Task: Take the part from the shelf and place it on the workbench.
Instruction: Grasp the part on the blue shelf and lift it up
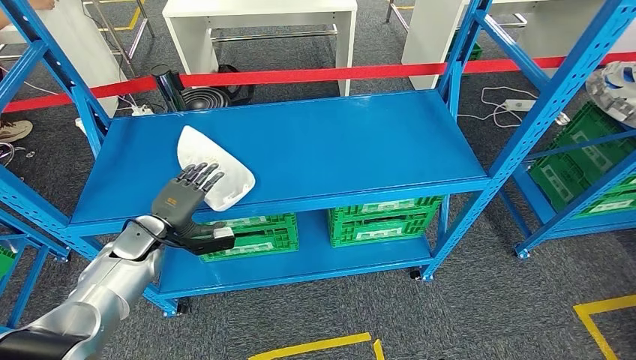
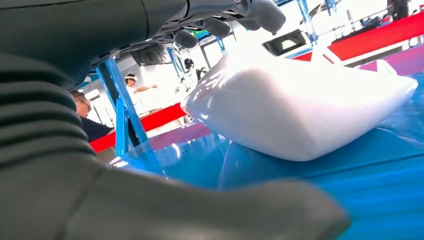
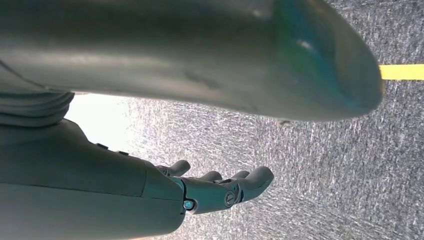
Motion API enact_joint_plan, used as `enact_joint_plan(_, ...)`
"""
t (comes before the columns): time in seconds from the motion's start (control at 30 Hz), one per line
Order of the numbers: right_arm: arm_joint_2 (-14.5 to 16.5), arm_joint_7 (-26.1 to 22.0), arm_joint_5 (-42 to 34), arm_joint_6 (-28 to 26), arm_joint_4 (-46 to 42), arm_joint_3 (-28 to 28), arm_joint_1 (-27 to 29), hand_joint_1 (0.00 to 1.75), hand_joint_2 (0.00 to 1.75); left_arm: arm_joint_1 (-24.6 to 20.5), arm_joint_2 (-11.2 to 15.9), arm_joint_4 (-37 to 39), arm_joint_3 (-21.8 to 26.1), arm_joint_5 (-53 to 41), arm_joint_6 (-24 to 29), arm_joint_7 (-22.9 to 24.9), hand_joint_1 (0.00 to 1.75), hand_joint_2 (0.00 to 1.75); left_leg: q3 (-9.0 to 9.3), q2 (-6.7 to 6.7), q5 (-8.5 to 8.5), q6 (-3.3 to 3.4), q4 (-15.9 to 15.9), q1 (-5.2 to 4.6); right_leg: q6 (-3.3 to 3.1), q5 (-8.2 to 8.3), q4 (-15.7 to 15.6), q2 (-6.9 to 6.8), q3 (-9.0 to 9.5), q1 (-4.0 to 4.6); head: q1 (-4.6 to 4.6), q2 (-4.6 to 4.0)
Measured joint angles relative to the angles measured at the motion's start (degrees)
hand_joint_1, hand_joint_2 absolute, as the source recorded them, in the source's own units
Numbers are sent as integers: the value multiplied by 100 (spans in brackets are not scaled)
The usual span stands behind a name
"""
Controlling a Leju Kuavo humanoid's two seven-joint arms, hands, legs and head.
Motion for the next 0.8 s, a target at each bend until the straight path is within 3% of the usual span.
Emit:
enact_joint_plan(0.23, 0, 3, 35, 0, 0, 0, 2, 0, 0, -1, -8, 5, 0, -5, -34, 44, 1, 175, 0, 0, 0, 0, 0, 0, 0, 0, 0, 0, 0, 1, 0, 0)
enact_joint_plan(0.27, 0, 2, 40, 0, 0, 0, 2, 0, 0, 0, -8, 8, 1, -2, -43, 46, 14, 175, 0, 0, 0, 0, 0, 0, 0, 0, 0, 0, 0, 1, 0, 0)
enact_joint_plan(0.37, 0, -2, 56, 0, 0, 0, 1, 0, 0, 0, -8, 26, 4, 9, -108, 51, 134, 175, 0, -1, 0, 0, 0, 0, 0, 0, 0, 0, 0, 0, 0, 0)
enact_joint_plan(0.4, 0, -3, 60, 0, 0, 0, 1, 0, 0, 2, -7, 32, 4, 11, -133, 51, 165, 175, 0, -1, 0, 0, 0, 0, 0, 0, 0, 0, 0, 0, 0, 0)
enact_joint_plan(0.5, 0, -5, 70, 0, 0, 0, 1, 0, 0, 5, -5, 37, 10, 17, -186, 50, 175, 175, 0, -1, 0, 0, 0, 0, 0, 0, 0, 0, 1, 0, 0, 0)
enact_joint_plan(0.8, 0, -3, 94, 0, 0, 0, 0, 0, 0, 11, 10, 38, 32, 26, -215, 67, 175, 175, 0, -1, 0, 0, 0, 0, 0, 0, 0, 0, 1, 0, 0, 0)
